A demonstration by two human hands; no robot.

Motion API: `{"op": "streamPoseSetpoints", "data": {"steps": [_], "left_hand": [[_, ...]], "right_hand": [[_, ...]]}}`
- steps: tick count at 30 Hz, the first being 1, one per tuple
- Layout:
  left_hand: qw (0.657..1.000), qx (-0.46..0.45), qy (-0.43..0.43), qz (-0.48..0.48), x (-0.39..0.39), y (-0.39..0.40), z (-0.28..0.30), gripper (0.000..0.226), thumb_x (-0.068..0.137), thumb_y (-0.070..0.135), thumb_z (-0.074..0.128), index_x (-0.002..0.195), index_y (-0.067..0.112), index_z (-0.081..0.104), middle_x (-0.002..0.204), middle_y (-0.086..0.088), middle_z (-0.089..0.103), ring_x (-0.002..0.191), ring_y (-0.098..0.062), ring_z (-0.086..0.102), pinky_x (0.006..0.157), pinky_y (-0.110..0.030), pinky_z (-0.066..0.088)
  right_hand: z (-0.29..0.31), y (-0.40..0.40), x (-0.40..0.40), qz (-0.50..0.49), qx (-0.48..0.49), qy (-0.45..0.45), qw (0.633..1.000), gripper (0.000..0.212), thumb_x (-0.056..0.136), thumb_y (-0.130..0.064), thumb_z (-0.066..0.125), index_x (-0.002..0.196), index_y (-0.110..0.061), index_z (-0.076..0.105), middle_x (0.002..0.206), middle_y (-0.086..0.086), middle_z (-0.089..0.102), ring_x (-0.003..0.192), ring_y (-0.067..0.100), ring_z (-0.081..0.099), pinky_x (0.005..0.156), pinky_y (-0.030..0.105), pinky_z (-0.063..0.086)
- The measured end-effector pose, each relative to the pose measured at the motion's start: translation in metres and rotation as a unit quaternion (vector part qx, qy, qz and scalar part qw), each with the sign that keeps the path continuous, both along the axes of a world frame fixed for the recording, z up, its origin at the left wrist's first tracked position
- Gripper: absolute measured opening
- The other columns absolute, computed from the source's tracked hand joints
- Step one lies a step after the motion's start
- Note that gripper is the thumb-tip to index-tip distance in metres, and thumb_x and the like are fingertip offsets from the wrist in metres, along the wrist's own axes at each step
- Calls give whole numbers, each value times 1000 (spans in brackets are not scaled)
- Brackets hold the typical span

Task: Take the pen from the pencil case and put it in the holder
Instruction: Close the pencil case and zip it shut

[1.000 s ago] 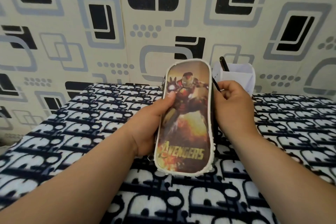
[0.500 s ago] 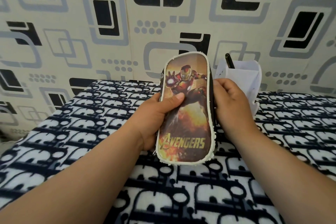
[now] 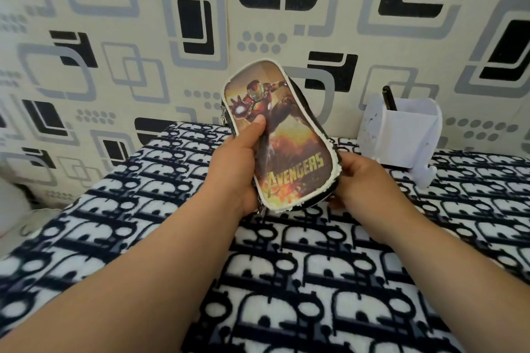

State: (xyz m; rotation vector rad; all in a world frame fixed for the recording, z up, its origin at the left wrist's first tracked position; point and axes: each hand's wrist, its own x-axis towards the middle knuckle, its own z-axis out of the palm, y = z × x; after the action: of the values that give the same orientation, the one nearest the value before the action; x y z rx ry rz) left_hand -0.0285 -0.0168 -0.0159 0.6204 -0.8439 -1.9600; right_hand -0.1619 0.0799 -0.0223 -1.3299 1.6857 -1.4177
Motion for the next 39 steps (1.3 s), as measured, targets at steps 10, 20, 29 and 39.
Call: {"op": "streamPoseSetpoints", "data": {"steps": [10, 20, 29, 39], "left_hand": [[995, 32, 40, 83, 2, -16, -4, 52, 85, 42, 58, 128, 16, 49, 120, -15, 64, 99, -36, 66, 85, -58, 51], [986, 48, 56, 146, 0, -15, -4, 68, 79, 58, 52, 136, 25, 38, 129, -15, 56, 103, -36, 63, 85, -59, 51], [987, 22, 17, 158, -8, -1, -3, 67, 84, 53, 51, 138, 16, 34, 128, -12, 59, 104, -28, 64, 86, -48, 54], [981, 2, -43, 189, -3, -2, -2, 63, 81, 34, 66, 132, 11, 38, 122, -11, 62, 105, -27, 63, 92, -49, 50]], "right_hand": [[-2, 6, 25, 91, 65, 90, 990, 17, 62, -35, 79, 76, -29, 72, 72, -24, 70, 66, -8, 63, 55, 1, 40], [-5, 4, 44, 66, -6, 67, 996, 19, 64, -35, 76, 83, -31, 73, 76, -30, 69, 74, -12, 62, 60, -2, 38], [-10, -2, 36, -48, -41, 97, 993, 5, 66, -34, 76, 65, -33, 71, 64, -28, 67, 58, -7, 61, 51, 3, 41], [-7, -2, 32, -62, -71, 147, 985, 17, 76, -25, 68, 60, -31, 67, 66, -22, 66, 56, -4, 56, 47, 3, 38]]}}
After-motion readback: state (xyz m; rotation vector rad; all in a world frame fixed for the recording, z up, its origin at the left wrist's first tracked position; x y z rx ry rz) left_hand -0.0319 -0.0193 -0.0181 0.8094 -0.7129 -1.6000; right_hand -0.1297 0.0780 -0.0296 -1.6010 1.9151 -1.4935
